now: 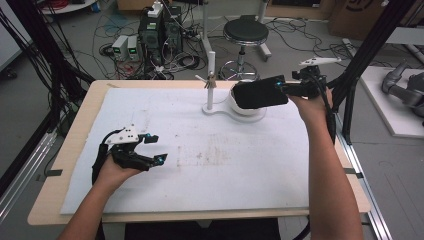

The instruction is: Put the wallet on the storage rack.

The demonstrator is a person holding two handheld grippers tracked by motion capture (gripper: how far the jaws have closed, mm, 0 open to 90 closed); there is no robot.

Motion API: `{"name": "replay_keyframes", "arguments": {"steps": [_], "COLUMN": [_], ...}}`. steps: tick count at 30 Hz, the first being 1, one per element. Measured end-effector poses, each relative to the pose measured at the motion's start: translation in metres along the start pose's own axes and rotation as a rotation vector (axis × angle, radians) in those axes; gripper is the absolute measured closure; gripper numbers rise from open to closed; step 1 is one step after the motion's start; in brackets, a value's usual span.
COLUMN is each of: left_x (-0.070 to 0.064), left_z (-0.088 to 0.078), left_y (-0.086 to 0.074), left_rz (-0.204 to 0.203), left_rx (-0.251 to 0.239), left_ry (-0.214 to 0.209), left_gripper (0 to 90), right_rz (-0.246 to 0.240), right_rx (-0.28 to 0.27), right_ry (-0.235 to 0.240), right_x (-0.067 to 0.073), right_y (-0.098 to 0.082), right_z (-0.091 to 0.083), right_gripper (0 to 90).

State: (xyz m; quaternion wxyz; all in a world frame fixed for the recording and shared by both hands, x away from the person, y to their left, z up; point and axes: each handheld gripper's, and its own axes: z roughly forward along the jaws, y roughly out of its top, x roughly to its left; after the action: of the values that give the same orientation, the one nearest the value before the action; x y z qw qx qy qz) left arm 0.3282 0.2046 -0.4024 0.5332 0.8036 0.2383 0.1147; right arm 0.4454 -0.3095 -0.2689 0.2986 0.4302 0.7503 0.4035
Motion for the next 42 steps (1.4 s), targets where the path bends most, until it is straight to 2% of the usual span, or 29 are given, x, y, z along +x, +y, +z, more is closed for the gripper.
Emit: {"name": "replay_keyframes", "arguments": {"steps": [5,8,9,11,15,23,27,33,39,42], "left_x": [0.000,0.000,0.000,-0.001,-0.002,-0.002,-0.001,0.002,0.006,0.006], "left_z": [-0.002,-0.002,-0.002,-0.002,-0.002,-0.003,-0.003,-0.004,-0.011,-0.012], "left_y": [0.001,0.001,0.001,0.001,0.002,0.002,0.001,0.000,-0.001,-0.001], "left_rz": [0.003,0.003,0.003,0.004,0.007,0.013,0.007,0.001,-0.002,-0.007], "left_rx": [-0.012,-0.016,-0.015,-0.013,-0.017,-0.024,-0.027,-0.033,-0.054,-0.061], "left_ry": [0.005,0.005,0.006,0.006,0.005,0.007,0.008,0.021,0.044,0.049], "left_gripper": [21.6,21.6,21.6,21.6,21.6,21.6,21.6,21.4,21.4,21.4], "right_rz": [0.019,0.026,0.029,0.027,0.022,0.000,0.016,-0.001,0.012,-0.008], "right_rx": [-0.087,-0.111,-0.142,-0.141,-0.182,-0.232,-0.255,-0.227,-0.192,-0.167], "right_ry": [0.053,0.084,0.106,0.121,0.169,0.228,0.247,0.280,0.285,0.279], "right_x": [0.005,0.007,0.009,0.012,0.021,0.043,0.052,0.060,0.063,0.066], "right_y": [-0.012,-0.022,-0.029,-0.036,-0.057,-0.097,-0.115,-0.133,-0.145,-0.146], "right_z": [-0.024,-0.033,-0.039,-0.045,-0.055,-0.061,-0.057,-0.047,-0.040,-0.037], "right_gripper": [30.7,29.4,29.3,28.3,27.4,25.9,25.9,24.8,24.4,23.8]}}
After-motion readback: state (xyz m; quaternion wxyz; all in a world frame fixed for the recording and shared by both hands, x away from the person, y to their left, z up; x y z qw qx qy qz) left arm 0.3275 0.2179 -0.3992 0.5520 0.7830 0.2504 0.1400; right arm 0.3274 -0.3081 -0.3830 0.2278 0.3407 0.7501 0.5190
